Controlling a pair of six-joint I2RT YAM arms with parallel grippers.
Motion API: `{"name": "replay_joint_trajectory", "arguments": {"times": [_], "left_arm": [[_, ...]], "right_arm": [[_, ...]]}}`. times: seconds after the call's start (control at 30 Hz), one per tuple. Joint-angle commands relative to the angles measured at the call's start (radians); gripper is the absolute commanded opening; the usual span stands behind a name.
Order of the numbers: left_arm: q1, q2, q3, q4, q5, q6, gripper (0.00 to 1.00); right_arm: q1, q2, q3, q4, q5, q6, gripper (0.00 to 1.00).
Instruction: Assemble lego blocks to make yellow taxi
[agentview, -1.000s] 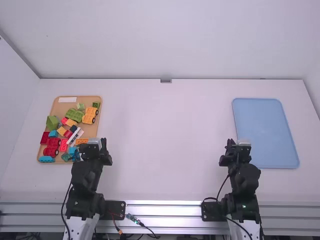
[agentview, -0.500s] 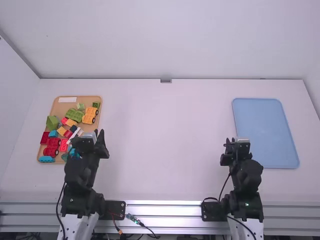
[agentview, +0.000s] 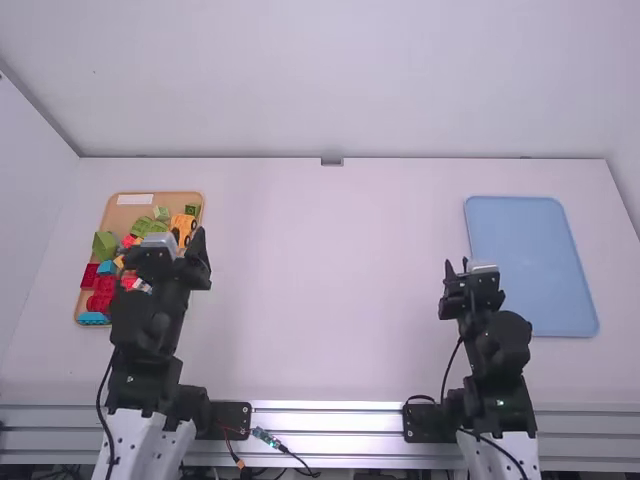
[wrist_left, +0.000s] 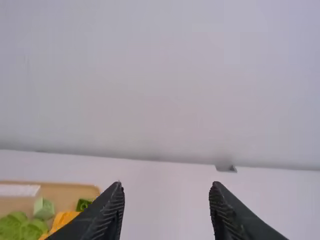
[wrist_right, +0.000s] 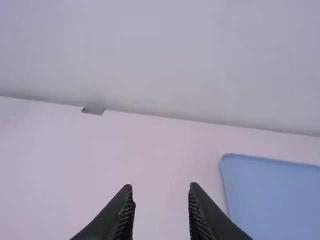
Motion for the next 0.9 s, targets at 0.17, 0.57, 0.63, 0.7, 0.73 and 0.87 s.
{"name": "replay_joint_trajectory", "arguments": {"times": [0.17,0.57,0.63,0.7,0.73,0.87], "left_arm": [[-0.006,0.127,0.041,0.051,-0.004,-0.006,0.57],[-0.006,0.347,0.040,0.061,-0.004,-0.103,0.79],[-0.006,0.374,0.040,0.061,-0.005,-0.104,0.82],[-0.006,0.408,0.040,0.061,-0.003,-0.118,0.86],[-0.006,0.412,0.040,0.061,-0.004,-0.122,0.86],[-0.006,0.436,0.040,0.056,0.004,-0.180,0.92]], "right_arm": [[0.002,0.060,0.091,0.011,0.011,0.006,0.35],[0.003,0.231,0.262,0.064,0.002,0.053,0.52],[0.003,0.266,0.297,0.064,0.002,0.072,0.56],[0.000,0.316,0.346,0.069,0.001,0.061,0.61],[0.000,0.322,0.353,0.069,0.001,0.062,0.61],[0.000,0.424,0.441,0.098,0.008,0.065,0.71]]}}
